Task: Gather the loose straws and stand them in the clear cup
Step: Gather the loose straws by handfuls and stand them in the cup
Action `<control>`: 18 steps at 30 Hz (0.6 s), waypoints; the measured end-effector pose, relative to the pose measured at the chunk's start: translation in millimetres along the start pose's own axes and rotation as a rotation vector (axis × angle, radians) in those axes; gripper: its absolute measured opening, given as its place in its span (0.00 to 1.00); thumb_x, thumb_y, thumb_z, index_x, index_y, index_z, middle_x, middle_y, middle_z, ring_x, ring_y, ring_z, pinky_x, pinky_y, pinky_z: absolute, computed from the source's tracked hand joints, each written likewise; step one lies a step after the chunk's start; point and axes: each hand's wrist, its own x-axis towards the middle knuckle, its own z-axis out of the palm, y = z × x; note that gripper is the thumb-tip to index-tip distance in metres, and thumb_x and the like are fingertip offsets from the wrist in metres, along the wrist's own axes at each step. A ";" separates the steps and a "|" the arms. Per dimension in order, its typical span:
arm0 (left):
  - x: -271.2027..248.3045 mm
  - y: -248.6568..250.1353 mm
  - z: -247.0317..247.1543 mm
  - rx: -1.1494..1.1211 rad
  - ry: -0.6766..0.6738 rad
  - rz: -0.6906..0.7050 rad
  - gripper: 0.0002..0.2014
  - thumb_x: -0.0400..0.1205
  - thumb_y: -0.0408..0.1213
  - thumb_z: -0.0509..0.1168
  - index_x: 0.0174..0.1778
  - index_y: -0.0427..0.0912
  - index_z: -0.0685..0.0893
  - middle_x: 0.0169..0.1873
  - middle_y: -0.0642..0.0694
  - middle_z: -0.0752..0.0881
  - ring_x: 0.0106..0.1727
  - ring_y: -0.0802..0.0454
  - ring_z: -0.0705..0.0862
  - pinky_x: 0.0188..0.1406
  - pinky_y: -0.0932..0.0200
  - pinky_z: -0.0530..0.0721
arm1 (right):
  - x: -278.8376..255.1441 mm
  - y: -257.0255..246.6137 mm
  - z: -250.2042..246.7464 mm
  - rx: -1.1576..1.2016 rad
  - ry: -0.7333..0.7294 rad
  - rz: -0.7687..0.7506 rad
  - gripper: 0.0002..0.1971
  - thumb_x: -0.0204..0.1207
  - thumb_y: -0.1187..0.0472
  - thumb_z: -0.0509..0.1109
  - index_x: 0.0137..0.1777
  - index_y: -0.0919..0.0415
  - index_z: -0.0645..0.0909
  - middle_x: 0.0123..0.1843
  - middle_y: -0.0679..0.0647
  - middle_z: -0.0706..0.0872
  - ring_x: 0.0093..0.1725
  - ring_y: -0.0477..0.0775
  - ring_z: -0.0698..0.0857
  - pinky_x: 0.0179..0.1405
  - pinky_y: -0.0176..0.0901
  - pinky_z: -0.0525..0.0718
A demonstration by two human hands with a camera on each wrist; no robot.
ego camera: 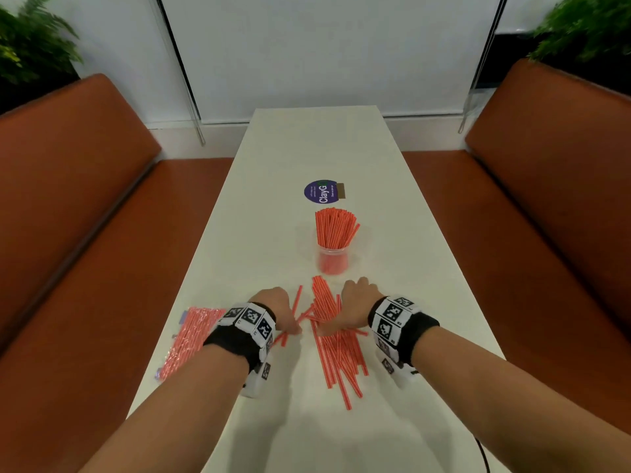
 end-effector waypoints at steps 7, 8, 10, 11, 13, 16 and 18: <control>-9.8 14.1 27.1 -0.063 0.135 0.032 0.24 0.78 0.35 0.68 0.70 0.34 0.72 0.69 0.35 0.76 0.69 0.38 0.80 0.62 0.51 0.80 | -6.0 -24.2 24.8 -0.107 0.101 -0.102 0.36 0.66 0.50 0.79 0.68 0.67 0.70 0.67 0.63 0.72 0.67 0.66 0.73 0.65 0.53 0.77; -12.3 18.0 29.1 -0.088 0.149 0.044 0.21 0.80 0.33 0.64 0.69 0.33 0.73 0.69 0.34 0.77 0.69 0.38 0.79 0.63 0.52 0.79 | -4.3 -24.4 27.9 -0.061 0.128 -0.112 0.31 0.69 0.54 0.76 0.67 0.67 0.71 0.67 0.63 0.72 0.65 0.67 0.75 0.64 0.53 0.78; -15.8 26.2 32.4 -0.111 0.168 0.073 0.17 0.82 0.31 0.60 0.67 0.32 0.76 0.67 0.35 0.81 0.69 0.39 0.81 0.63 0.53 0.80 | -2.0 -23.4 31.8 0.025 0.185 -0.130 0.21 0.75 0.60 0.69 0.66 0.68 0.73 0.65 0.65 0.74 0.62 0.68 0.79 0.61 0.54 0.79; -17.9 29.4 33.2 -0.117 0.165 0.099 0.15 0.82 0.31 0.60 0.65 0.33 0.78 0.65 0.36 0.83 0.67 0.39 0.82 0.61 0.54 0.81 | -2.9 -22.8 32.3 0.059 0.199 -0.146 0.19 0.76 0.62 0.67 0.65 0.68 0.74 0.64 0.65 0.75 0.61 0.68 0.81 0.61 0.54 0.80; -23.0 34.7 32.2 -0.128 0.131 0.138 0.10 0.81 0.29 0.60 0.54 0.34 0.84 0.59 0.37 0.88 0.61 0.41 0.86 0.53 0.56 0.82 | -4.0 -19.6 32.4 0.138 0.218 -0.175 0.16 0.77 0.63 0.65 0.63 0.68 0.75 0.63 0.65 0.77 0.61 0.68 0.81 0.61 0.52 0.79; -27.7 33.3 30.9 -0.134 0.048 0.137 0.06 0.80 0.29 0.63 0.40 0.33 0.83 0.55 0.37 0.87 0.57 0.42 0.86 0.51 0.59 0.82 | -9.9 -10.0 30.1 0.211 0.246 -0.123 0.20 0.79 0.61 0.64 0.68 0.69 0.72 0.67 0.66 0.76 0.66 0.66 0.77 0.66 0.53 0.77; -26.8 31.8 33.7 -0.253 0.032 0.078 0.10 0.80 0.29 0.64 0.54 0.31 0.87 0.51 0.38 0.82 0.62 0.42 0.85 0.60 0.58 0.84 | -16.7 -3.7 29.2 0.165 0.252 -0.045 0.22 0.82 0.53 0.60 0.69 0.69 0.72 0.69 0.66 0.75 0.68 0.66 0.76 0.67 0.53 0.75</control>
